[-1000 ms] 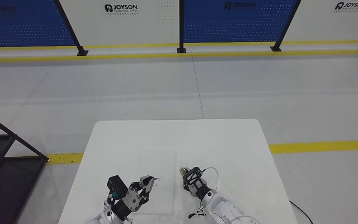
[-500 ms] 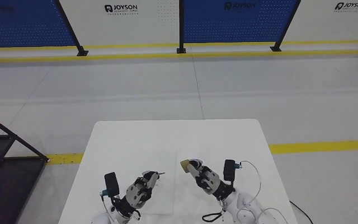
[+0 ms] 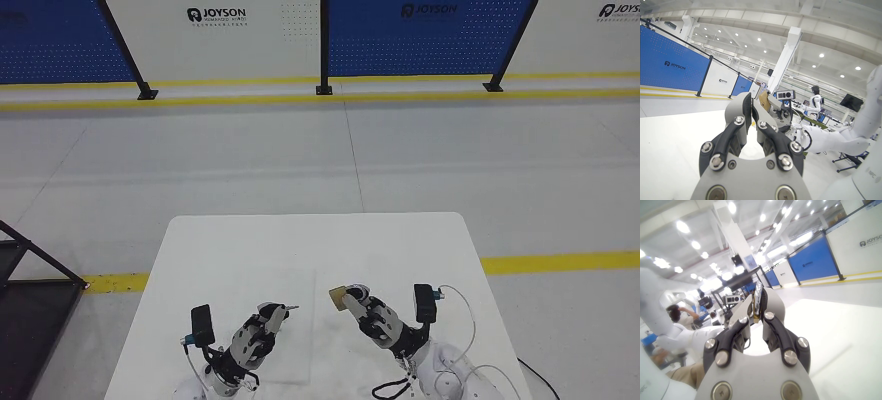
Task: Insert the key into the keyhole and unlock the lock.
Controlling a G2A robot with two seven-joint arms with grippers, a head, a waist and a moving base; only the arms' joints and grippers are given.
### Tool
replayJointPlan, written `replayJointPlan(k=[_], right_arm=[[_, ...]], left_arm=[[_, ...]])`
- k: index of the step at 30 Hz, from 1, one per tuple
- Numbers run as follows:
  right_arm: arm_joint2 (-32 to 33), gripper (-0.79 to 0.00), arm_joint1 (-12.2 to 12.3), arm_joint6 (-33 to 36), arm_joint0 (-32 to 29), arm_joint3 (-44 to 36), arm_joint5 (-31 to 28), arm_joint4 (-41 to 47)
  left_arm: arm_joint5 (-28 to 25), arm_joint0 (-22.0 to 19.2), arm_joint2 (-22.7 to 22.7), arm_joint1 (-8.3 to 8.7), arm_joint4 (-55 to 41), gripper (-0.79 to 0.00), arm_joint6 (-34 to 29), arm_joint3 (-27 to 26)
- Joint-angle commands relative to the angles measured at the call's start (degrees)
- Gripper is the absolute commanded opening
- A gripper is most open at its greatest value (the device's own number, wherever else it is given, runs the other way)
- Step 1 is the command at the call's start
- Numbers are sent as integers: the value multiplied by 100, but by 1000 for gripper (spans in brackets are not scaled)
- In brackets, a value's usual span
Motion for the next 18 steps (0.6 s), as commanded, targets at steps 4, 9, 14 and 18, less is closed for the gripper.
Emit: replayJointPlan(k=[4, 9, 14, 18], right_arm=[[-110, -785, -18, 104, 36, 46, 82, 142], [-433, -785, -126, -435, 79, 131, 109, 401], [-741, -785, -262, -1226, 130, 247, 54, 338], [-965, -785, -371, -1823, 182, 379, -1, 229]], left_arm=[[111, -68, 84, -19, -277, -785, -137, -66], [-102, -171, 369, -87, -600, -785, 372, 8], [-434, -326, 741, -183, -562, -785, 1116, 231], [-307, -460, 1110, -281, -470, -785, 1427, 348]])
